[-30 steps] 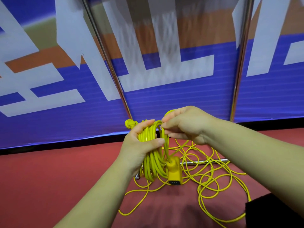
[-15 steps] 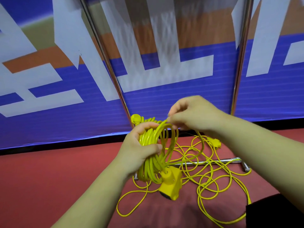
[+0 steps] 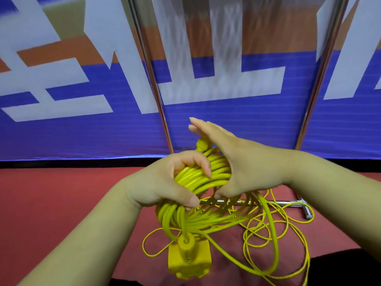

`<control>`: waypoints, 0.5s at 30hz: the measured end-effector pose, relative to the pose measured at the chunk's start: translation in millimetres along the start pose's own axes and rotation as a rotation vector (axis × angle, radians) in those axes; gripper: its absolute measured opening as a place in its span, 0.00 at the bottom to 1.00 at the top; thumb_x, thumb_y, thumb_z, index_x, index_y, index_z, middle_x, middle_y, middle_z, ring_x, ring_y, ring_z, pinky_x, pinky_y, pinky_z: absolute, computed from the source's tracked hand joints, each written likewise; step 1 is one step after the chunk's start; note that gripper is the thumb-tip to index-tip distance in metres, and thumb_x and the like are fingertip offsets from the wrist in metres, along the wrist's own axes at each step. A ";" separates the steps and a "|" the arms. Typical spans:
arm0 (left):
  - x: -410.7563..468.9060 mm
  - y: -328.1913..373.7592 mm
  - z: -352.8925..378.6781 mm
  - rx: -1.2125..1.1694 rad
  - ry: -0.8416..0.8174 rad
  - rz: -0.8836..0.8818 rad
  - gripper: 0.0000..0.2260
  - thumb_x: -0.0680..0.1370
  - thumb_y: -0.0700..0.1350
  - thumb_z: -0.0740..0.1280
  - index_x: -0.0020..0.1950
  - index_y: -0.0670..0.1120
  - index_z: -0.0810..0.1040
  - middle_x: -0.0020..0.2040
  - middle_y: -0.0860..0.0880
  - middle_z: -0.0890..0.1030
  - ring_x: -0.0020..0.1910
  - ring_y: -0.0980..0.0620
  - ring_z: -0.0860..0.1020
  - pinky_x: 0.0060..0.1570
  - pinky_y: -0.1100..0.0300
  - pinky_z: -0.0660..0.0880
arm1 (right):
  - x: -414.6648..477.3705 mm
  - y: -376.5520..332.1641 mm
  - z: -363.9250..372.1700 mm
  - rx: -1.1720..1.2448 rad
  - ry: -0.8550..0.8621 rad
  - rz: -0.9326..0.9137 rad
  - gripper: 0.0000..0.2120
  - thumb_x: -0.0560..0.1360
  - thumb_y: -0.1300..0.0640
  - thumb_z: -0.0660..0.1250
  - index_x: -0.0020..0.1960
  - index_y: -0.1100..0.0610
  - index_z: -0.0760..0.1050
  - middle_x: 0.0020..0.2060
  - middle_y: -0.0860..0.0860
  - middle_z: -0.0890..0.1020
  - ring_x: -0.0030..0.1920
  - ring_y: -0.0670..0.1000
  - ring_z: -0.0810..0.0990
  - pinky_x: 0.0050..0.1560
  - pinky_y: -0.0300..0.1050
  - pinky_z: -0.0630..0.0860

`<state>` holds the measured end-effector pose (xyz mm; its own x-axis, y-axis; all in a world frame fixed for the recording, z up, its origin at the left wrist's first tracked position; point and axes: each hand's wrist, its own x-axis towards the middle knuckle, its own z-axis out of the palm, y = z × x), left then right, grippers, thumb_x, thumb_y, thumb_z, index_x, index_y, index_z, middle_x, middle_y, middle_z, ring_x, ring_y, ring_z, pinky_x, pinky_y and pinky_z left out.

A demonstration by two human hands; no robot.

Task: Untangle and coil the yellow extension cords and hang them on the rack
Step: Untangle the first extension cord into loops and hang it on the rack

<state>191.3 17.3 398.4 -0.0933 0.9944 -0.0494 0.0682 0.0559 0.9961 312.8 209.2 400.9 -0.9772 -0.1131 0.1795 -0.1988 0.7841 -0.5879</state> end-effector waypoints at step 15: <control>-12.7 20.8 -7.2 -0.040 -0.102 0.002 0.21 0.65 0.29 0.73 0.52 0.50 0.82 0.44 0.46 0.83 0.37 0.52 0.83 0.34 0.59 0.80 | -3.0 -15.3 6.7 0.247 0.053 0.038 0.42 0.59 0.64 0.79 0.65 0.45 0.62 0.52 0.45 0.76 0.41 0.50 0.80 0.42 0.53 0.80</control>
<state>186.8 5.2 420.3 0.0084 0.9986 -0.0523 0.0280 0.0520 0.9983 318.3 193.4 404.1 -0.9804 -0.0486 0.1908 -0.1801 0.6136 -0.7688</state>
